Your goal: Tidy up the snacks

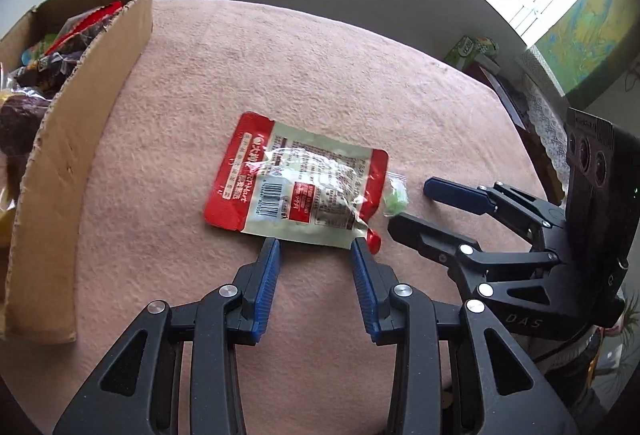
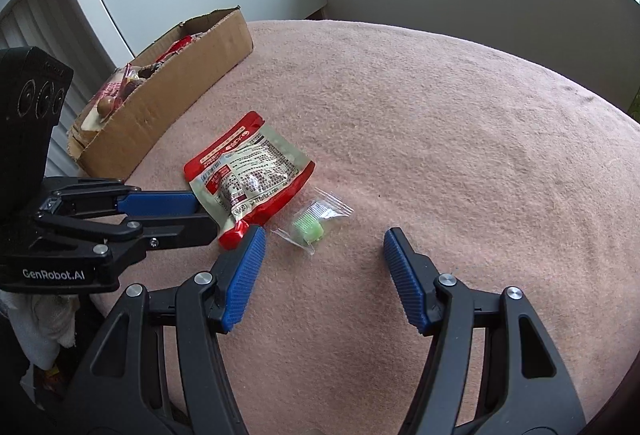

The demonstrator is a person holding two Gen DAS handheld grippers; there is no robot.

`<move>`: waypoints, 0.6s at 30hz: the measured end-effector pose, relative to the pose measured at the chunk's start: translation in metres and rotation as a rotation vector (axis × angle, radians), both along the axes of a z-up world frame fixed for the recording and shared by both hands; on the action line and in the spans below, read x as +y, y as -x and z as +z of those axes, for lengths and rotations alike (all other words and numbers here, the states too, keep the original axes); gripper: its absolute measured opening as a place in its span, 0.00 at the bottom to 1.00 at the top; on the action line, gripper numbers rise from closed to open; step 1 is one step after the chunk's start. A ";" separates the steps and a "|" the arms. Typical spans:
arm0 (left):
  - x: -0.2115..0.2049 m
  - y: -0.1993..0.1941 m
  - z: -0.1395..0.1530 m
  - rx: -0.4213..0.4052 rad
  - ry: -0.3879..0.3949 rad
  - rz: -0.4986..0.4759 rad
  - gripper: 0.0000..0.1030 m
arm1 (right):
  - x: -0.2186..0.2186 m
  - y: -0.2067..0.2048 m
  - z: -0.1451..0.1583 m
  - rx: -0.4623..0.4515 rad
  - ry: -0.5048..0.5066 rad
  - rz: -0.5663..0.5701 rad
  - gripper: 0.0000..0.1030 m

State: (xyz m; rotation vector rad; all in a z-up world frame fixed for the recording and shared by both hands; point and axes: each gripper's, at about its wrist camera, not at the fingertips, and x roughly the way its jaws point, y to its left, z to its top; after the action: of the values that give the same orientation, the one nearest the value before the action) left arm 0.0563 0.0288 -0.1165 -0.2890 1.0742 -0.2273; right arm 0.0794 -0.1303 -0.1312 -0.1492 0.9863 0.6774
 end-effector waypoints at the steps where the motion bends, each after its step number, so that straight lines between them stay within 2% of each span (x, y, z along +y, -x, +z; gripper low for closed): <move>1: 0.002 -0.003 0.000 -0.002 -0.003 0.008 0.34 | -0.001 -0.001 0.000 0.000 0.000 -0.001 0.64; 10: 0.003 -0.030 0.002 -0.031 -0.058 0.056 0.34 | 0.007 -0.006 -0.001 -0.025 0.041 -0.014 0.64; 12: -0.001 -0.039 0.000 -0.032 -0.082 0.048 0.38 | 0.010 -0.006 -0.002 -0.044 0.070 -0.018 0.60; 14: -0.006 -0.043 0.000 -0.042 -0.103 0.054 0.42 | 0.010 -0.009 -0.002 -0.062 0.102 -0.035 0.53; 18: -0.003 -0.043 0.002 -0.034 -0.078 0.066 0.42 | 0.000 -0.017 -0.003 -0.088 0.149 -0.063 0.52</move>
State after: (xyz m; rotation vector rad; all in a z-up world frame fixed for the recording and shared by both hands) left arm 0.0988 0.0261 -0.1142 -0.2493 1.0356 -0.1306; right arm 0.0968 -0.1299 -0.1346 -0.2758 0.9528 0.5353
